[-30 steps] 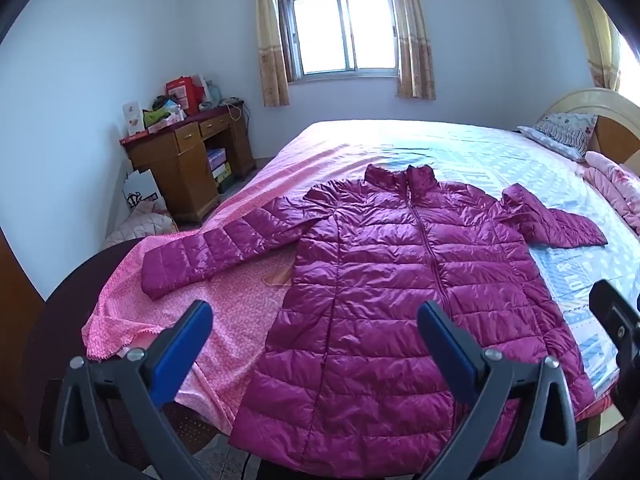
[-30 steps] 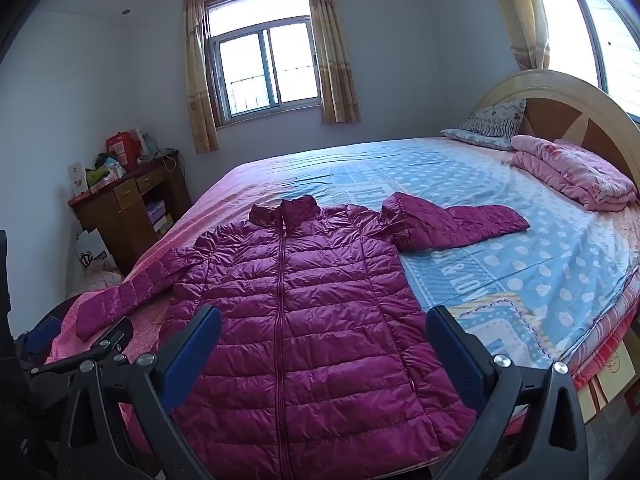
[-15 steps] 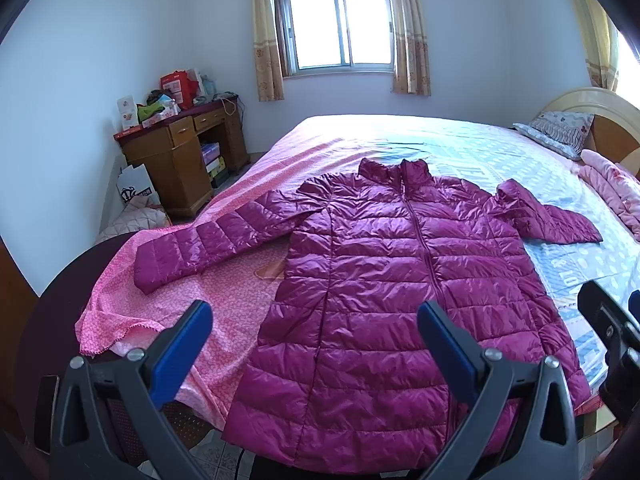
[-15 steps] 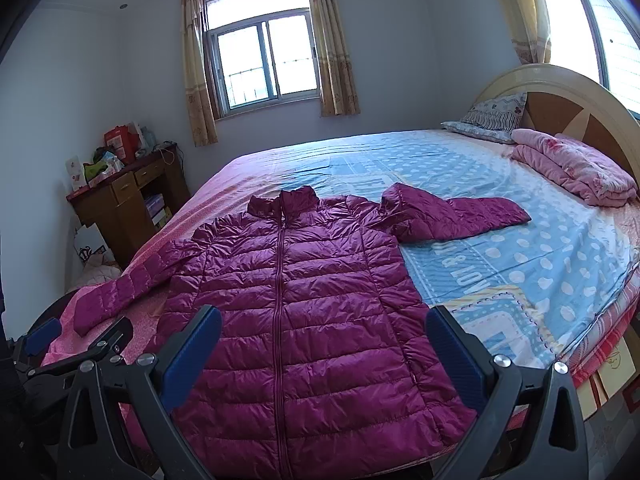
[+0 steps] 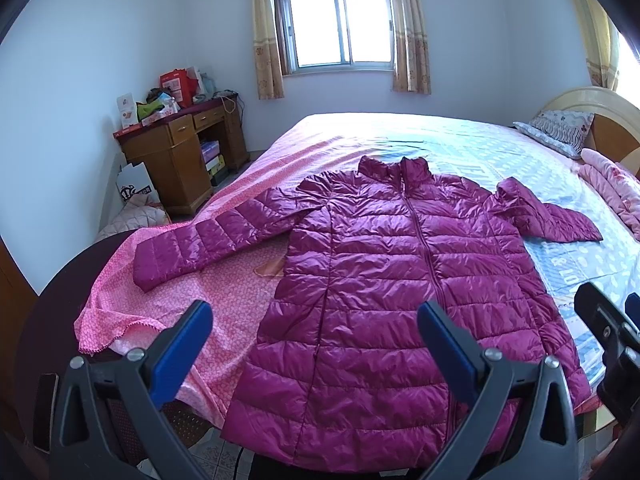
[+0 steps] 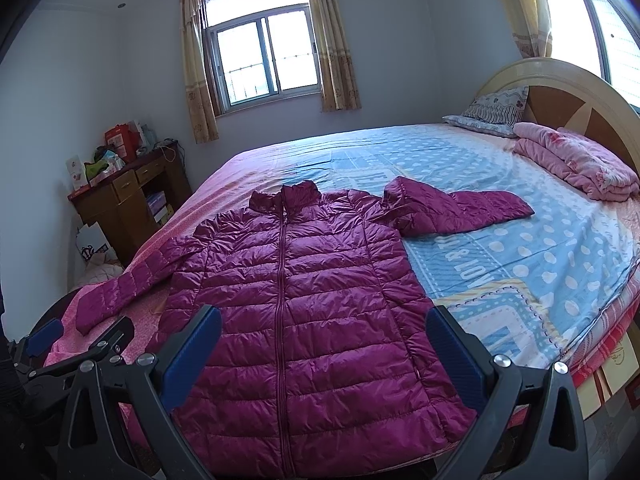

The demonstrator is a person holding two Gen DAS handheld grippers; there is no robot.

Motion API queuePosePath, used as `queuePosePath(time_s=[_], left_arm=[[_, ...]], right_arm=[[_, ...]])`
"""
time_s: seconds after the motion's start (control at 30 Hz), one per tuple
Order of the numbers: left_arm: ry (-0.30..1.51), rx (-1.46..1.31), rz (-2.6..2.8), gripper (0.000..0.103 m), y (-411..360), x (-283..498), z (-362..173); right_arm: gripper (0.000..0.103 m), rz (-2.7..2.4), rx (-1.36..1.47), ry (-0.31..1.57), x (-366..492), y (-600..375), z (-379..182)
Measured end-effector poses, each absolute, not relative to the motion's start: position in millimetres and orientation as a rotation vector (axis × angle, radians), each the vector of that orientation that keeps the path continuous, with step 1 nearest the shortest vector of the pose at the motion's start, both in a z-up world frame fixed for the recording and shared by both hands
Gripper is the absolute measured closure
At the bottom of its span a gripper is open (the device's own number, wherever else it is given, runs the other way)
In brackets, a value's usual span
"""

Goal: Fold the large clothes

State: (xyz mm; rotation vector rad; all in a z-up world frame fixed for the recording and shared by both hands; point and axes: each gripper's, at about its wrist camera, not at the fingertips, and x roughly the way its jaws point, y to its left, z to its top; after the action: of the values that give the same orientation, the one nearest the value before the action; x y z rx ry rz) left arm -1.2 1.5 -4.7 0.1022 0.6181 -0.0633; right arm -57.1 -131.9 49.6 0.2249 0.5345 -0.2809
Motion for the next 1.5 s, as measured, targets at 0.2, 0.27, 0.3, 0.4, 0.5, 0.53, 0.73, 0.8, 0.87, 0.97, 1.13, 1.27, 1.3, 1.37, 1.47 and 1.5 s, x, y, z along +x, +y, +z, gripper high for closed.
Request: queuePosePath(time_s=[0.2,0.27,0.3,0.4,0.5,0.53,0.73,0.8,0.87,0.97,1.13,1.27,1.3,1.37,1.47,1.5], left_arm=[[0.619,0.103,-0.063,0.0,1.3,-1.1,-4.5],[0.62,0.103,-0.063,0.0,1.3,-1.2,-4.6],[0.619,0.103,-0.064,0.0,1.5,-1.1,-4.6],[0.619,0.103,-0.063,0.0,1.4,-1.0,-4.6],[0.62,0.103,-0.063,0.0,1.0,-1.1,-4.7],[0.62,0.103,-0.062,0.0,1.3,-1.1,-4.6],[0.62,0.103,-0.063,0.0,1.5,-1.1,-4.7],[0.62,0.103,-0.062,0.0,1.6,-1.0,-4.7],[0.62,0.102,-0.063,0.0,1.6,-0.9,-4.6],[0.62,0.104,-0.063,0.0,1.5,-0.8,-4.5],[0.623,0.106,-0.063,0.0,0.9,-0.5,-4.7],[0.63,0.105,-0.06,0.0,-0.2,0.4,-13.1],[0.634,0.102,-0.062,0.0,-0.2,2.0,-15.4],[0.645,0.102,-0.06,0.0,-1.4,7.4,-20.1],[0.667,0.112,-0.056,0.0,-4.3,19.3,-26.3],[0.675,0.114,-0.053,0.0,-5.2,24.4,-26.3]], right_arm=[[0.001,-0.277,0.232,0.543,-56.3,-132.4,47.8],[0.001,-0.278,0.231,0.542,-56.2,-132.4,47.8],[0.001,-0.277,0.231,0.542,-56.2,-132.2,47.5],[0.001,-0.278,0.232,0.542,-56.1,-132.6,47.7],[0.001,-0.277,0.233,0.542,-56.0,-132.4,47.4],[0.001,-0.277,0.233,0.542,-56.0,-132.4,47.3],[0.001,-0.276,0.238,0.547,-55.8,-131.9,45.3],[0.001,-0.277,0.239,0.547,-55.9,-131.9,44.8],[0.001,-0.277,0.238,0.546,-55.8,-132.0,44.9],[0.001,-0.277,0.238,0.547,-55.9,-132.4,44.8],[0.001,-0.284,0.244,0.547,-55.9,-135.2,43.3],[0.001,-0.293,0.261,0.554,-54.0,-142.1,41.5],[0.001,-0.298,0.264,0.556,-53.4,-144.1,40.5],[0.001,-0.307,0.272,0.554,-52.6,-148.9,38.8],[0.001,-0.321,0.287,0.551,-48.0,-159.2,36.1],[0.001,-0.327,0.29,0.552,-45.7,-162.8,35.4]])
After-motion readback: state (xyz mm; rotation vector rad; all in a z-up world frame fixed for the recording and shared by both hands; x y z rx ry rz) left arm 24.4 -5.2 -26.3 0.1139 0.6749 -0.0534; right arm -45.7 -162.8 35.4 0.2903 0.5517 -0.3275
